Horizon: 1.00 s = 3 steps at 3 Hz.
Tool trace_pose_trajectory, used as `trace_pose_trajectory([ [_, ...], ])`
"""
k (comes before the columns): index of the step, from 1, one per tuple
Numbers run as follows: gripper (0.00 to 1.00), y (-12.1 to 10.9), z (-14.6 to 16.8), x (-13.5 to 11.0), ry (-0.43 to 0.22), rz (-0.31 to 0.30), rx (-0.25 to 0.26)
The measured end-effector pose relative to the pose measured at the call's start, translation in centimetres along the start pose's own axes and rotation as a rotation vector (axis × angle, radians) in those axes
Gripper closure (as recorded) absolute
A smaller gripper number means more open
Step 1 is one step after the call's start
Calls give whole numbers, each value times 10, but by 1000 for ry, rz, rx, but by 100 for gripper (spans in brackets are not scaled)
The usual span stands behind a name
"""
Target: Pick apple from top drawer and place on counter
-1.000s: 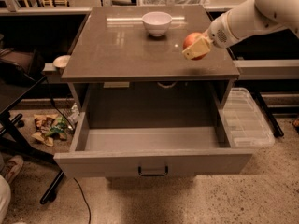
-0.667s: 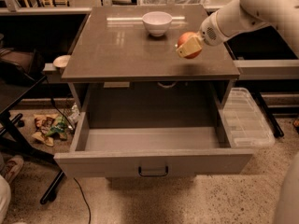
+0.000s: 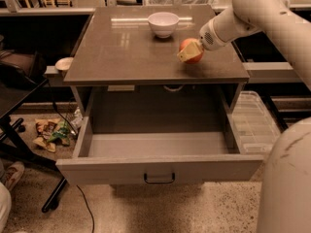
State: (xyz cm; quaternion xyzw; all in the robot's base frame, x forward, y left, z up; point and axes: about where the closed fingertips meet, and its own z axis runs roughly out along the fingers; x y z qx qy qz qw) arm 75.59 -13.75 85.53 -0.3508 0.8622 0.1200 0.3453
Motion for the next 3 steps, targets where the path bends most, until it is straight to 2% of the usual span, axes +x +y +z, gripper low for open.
trace_pose_trajectory([
  [3, 12, -5, 31, 5, 25, 42, -30],
])
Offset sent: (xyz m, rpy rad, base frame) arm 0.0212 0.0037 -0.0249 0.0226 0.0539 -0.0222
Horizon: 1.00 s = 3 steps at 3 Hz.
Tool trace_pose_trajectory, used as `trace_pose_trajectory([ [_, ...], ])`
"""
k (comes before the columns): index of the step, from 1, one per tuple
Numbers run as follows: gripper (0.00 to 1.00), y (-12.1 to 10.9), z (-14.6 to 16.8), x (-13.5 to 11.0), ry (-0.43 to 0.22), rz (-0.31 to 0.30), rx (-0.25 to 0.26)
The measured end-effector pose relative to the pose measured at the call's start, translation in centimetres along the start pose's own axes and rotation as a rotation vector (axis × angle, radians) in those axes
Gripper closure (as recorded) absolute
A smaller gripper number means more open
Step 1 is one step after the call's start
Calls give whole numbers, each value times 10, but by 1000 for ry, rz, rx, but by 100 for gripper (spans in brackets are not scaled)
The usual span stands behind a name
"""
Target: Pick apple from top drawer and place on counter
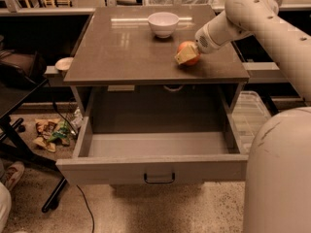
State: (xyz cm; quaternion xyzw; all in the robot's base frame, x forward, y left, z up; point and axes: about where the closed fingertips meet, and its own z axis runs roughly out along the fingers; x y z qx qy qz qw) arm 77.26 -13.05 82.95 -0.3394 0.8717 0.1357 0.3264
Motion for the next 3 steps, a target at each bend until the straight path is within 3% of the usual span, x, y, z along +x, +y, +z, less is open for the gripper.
trace_pose_trajectory([
  [1, 0, 0, 0, 0, 0, 1, -1],
  [2, 0, -3, -5, -1, -10, 5, 4],
  [3, 0, -7, -24, 5, -60, 29, 32],
])
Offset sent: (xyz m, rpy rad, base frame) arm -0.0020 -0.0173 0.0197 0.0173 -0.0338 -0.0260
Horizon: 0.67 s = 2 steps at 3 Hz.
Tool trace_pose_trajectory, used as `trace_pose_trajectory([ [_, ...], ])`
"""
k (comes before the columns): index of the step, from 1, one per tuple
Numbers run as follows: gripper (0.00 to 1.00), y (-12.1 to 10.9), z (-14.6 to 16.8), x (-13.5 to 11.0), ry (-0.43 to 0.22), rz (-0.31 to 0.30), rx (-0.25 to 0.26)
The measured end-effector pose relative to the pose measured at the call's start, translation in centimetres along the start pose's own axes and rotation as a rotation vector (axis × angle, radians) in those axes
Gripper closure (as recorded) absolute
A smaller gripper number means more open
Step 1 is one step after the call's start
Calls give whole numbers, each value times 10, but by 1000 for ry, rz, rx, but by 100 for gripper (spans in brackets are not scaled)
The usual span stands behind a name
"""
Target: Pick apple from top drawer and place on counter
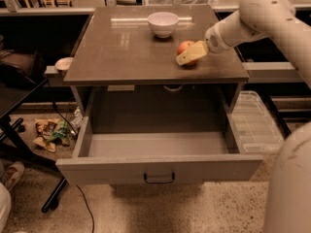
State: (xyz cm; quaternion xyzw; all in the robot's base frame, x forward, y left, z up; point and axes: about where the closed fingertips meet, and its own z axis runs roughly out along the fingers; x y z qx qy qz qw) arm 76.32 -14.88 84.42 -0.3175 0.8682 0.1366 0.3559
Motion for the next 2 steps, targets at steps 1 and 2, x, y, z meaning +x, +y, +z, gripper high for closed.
trace_pose_trajectory([
  [1, 0, -5, -36, 11, -85, 46, 42],
  [2, 0, -10, -67, 26, -155, 82, 77],
])
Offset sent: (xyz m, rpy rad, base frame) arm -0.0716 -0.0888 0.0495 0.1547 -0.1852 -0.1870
